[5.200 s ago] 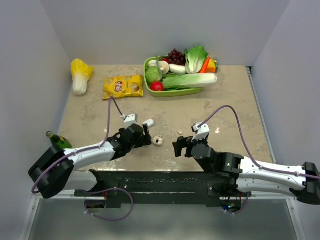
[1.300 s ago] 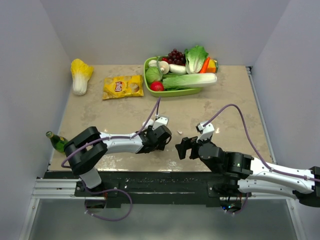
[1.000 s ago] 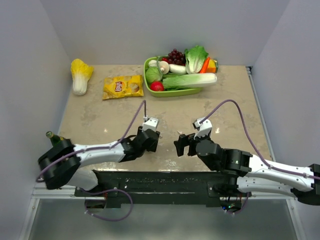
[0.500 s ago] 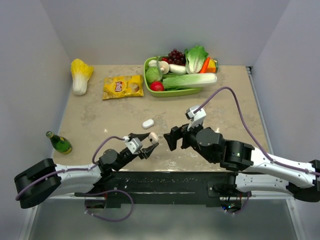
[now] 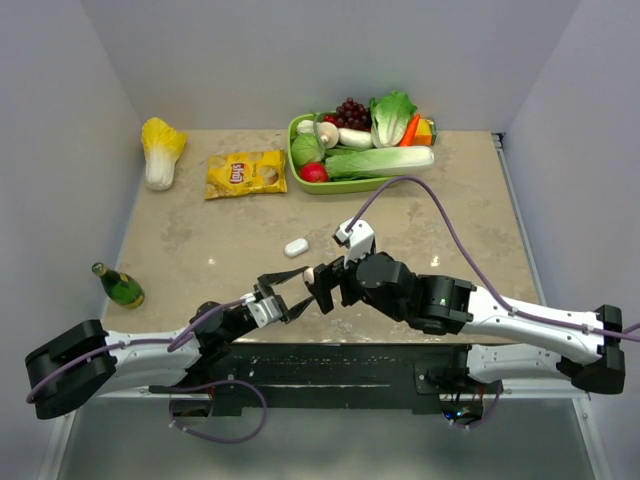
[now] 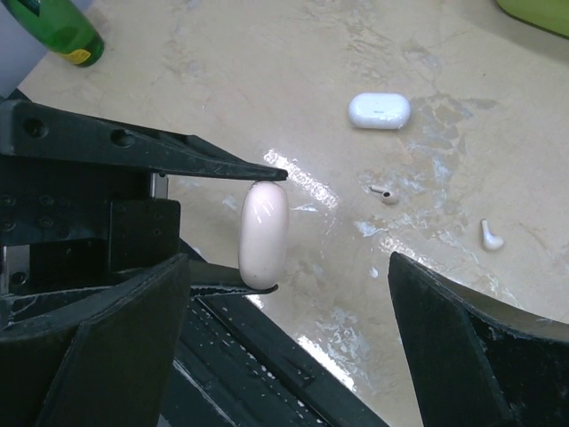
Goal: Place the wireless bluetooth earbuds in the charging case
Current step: Open the charging case.
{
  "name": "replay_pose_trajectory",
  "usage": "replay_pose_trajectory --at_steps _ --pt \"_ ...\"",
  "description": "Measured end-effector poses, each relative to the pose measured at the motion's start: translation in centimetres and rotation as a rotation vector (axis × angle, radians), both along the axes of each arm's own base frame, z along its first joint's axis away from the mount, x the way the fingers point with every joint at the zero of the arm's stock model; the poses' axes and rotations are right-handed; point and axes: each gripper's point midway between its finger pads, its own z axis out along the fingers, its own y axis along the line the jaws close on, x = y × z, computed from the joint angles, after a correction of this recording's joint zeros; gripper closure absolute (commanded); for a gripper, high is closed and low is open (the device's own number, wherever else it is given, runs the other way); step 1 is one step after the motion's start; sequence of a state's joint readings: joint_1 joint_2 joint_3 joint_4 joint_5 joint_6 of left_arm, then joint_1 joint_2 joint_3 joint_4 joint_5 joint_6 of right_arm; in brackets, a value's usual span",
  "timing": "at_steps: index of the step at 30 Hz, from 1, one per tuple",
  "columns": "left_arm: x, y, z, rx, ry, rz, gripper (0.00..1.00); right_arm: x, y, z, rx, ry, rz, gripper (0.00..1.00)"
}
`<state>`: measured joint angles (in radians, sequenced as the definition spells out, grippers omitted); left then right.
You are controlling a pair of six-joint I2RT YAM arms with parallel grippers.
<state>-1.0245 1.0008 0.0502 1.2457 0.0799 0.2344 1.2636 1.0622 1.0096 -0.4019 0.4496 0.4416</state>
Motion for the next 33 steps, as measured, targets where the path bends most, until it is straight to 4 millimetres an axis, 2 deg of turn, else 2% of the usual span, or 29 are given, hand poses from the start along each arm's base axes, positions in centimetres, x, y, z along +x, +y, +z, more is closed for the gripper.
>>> replay_pose_trajectory --at_steps 12,33 --pt "-1.0 0.0 1.7 -0.031 -0.067 -0.018 1.0 1.0 -0.2 -1.0 -0.018 0.023 -0.022 0.07" --pt "-0.7 0.1 1.3 -0.011 -0.073 0.01 1.0 2.2 -2.5 -0.6 0.031 0.028 -0.085 0.1"
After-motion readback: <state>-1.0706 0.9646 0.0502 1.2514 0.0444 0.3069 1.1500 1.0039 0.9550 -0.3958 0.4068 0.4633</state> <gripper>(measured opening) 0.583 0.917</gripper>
